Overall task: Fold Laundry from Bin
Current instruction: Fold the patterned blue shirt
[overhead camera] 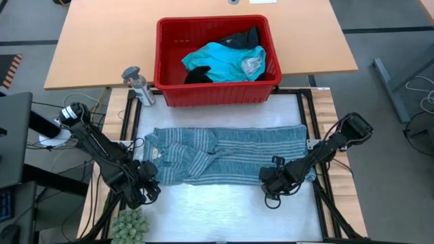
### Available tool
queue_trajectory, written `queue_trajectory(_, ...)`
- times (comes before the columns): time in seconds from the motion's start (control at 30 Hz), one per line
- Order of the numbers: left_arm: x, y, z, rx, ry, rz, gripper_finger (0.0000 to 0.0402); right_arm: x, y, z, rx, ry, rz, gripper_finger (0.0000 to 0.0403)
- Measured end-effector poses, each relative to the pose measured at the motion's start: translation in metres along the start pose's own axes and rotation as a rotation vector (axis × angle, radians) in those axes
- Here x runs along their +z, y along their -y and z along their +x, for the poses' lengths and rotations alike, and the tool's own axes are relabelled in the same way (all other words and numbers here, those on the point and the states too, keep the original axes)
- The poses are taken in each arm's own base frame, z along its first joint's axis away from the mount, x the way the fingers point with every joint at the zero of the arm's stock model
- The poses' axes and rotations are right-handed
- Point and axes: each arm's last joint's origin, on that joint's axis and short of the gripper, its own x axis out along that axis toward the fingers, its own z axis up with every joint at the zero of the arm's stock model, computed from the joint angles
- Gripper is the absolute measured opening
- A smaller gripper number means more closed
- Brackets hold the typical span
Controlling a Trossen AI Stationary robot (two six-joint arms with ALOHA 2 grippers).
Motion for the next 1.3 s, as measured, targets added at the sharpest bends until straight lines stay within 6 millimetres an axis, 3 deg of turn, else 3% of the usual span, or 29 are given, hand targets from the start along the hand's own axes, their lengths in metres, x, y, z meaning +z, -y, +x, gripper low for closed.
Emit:
queue_trajectory(0.4,-0.013,0.004,0.015,0.079,-0.073,0.007,0.017,0.0,0.0,0.0,0.001,0.0,-0.001,0.0091)
queue_trajectory(0.5,-0.013,0.005,0.016,0.079,-0.074,0.005,0.0131,0.0,0.0,0.0,0.001,0.0,-0.001,0.0091)
queue_trajectory(0.7,-0.013,0.005,0.016,0.077,-0.068,0.032,0.0012,0.0,0.0,0.0,0.005,-0.003,-0.001,0.0091)
queue_trajectory(0.93,-0.011,0.005,0.016,0.071,-0.007,0.038,0.0001,0.0,-0.001,0.0,0.018,-0.014,0.004,0.0091)
queue_trajectory(1.3,-0.012,-0.004,0.015,0.163,-0.096,0.083,0.0,-0.004,-0.004,-0.002,0.065,-0.069,-0.021,0.0091)
